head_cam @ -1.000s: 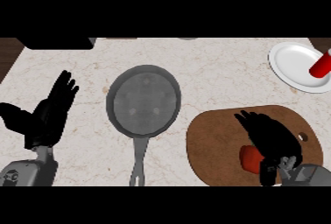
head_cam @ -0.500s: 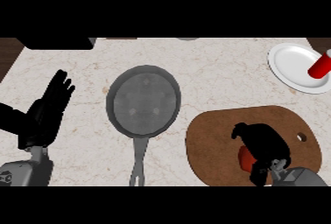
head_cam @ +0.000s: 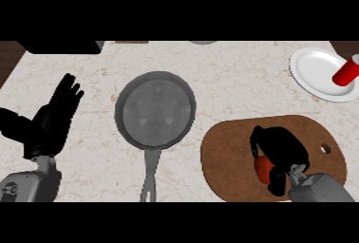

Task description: Pick the bell pepper from the cutting board and place it in the pan

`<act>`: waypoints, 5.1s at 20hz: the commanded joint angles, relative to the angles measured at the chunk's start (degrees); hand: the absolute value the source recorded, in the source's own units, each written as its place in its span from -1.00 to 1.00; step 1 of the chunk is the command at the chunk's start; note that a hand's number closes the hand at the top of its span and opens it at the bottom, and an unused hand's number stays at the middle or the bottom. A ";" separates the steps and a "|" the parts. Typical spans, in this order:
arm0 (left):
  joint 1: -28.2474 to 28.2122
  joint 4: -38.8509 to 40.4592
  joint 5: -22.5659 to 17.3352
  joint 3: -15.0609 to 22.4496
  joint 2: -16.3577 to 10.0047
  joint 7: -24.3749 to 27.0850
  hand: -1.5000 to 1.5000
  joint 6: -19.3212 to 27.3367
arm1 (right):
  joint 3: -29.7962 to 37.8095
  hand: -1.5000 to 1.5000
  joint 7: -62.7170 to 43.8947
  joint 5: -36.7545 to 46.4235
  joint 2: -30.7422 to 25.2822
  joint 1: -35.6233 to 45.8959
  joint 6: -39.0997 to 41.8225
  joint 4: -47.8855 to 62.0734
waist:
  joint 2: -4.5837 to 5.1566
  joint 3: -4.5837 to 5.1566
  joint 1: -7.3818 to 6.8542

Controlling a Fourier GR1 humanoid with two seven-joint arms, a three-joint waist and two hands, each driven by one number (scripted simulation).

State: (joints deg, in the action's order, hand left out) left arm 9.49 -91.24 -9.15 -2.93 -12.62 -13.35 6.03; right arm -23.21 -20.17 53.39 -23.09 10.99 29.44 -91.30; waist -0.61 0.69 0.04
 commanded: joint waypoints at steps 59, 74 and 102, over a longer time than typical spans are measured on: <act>0.80 -0.39 0.80 0.37 1.24 -0.44 0.00 -1.80 | -16.74 1.00 -44.27 2.19 23.06 46.44 -54.19 41.46 | 1.16 -0.67 -3.48; 3.60 3.17 1.07 -0.69 1.68 0.86 0.00 -1.91 | -12.20 -1.00 -32.94 -13.53 23.07 41.73 -72.03 47.82 | 1.22 -0.72 -2.17; 1.05 0.13 0.68 -4.28 -0.11 -1.41 0.00 -3.27 | -17.30 -1.00 -10.72 -18.90 6.45 -15.26 -82.22 -21.70 | 0.55 -0.68 0.26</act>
State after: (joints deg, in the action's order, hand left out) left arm 8.48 -92.54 -6.38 -4.02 -10.22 -14.27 5.35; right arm -40.36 -31.87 32.36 -15.60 0.14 -54.14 -109.08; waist -0.17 -0.02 0.63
